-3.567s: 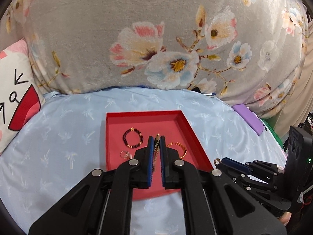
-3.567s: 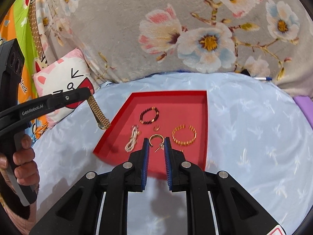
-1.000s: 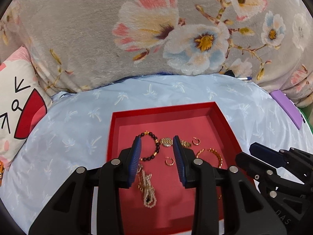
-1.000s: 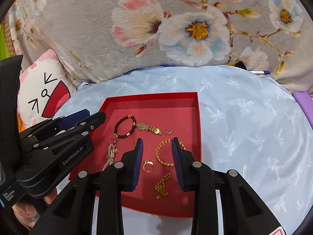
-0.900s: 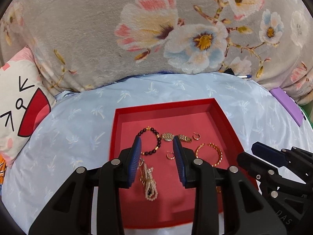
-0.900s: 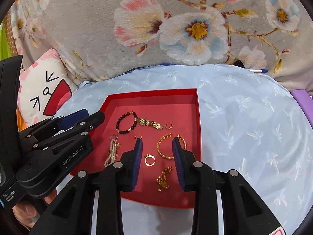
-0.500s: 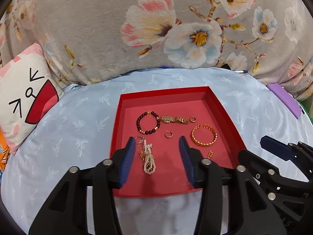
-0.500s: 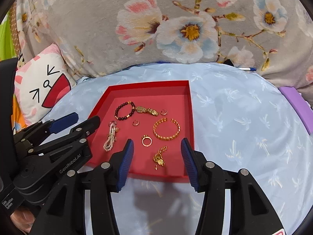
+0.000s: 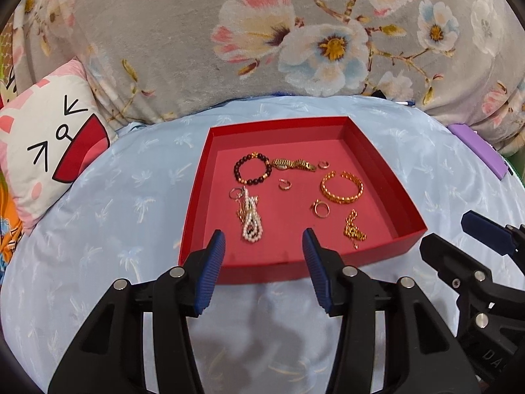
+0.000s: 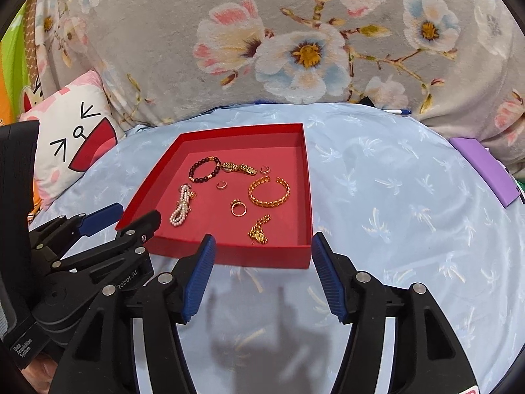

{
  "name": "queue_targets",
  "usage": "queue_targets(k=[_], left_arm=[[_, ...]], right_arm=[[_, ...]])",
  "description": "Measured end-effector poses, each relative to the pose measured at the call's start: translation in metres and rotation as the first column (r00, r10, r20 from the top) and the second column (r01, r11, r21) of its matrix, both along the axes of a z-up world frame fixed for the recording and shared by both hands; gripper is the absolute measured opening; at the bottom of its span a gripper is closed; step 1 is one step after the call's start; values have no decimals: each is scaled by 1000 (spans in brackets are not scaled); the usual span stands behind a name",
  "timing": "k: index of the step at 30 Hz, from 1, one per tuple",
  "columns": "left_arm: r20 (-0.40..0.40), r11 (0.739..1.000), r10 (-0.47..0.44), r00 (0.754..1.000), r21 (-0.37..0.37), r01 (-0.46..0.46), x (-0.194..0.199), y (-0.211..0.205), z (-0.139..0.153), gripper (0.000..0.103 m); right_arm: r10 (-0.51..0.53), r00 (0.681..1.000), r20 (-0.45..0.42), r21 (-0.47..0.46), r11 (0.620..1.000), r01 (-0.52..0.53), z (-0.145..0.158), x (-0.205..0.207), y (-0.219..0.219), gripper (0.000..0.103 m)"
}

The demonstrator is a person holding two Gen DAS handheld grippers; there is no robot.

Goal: Organize jewelry

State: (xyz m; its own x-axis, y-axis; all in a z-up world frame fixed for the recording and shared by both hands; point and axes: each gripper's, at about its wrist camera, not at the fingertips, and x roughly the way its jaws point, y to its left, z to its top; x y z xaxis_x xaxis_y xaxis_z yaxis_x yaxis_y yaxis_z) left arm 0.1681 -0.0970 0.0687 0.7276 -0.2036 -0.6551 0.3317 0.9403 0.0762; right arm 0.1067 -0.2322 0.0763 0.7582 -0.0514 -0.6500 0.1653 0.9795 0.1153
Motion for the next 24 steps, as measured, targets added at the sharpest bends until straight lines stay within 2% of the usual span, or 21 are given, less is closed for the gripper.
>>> queue_targets(k=[6, 10, 15, 24], left_arm=[[10, 1000, 24, 1000, 7, -24, -15, 1, -13, 48], [18, 999, 50, 999, 9, -50, -22, 5, -24, 58], [7, 997, 72, 997, 24, -72, -28, 10, -41, 60], [-30, 993, 118, 993, 1, -118, -26, 21, -56, 79]], right_arm=[[-26, 1000, 9, -26, 999, 27, -12, -10, 1, 66], [-40, 999, 6, -1, 999, 40, -24, -16, -4, 70], [-47, 999, -5, 7, 999, 47, -39, -19, -5, 74], [-49, 999, -23, -63, 997, 48, -58, -15, 6, 78]])
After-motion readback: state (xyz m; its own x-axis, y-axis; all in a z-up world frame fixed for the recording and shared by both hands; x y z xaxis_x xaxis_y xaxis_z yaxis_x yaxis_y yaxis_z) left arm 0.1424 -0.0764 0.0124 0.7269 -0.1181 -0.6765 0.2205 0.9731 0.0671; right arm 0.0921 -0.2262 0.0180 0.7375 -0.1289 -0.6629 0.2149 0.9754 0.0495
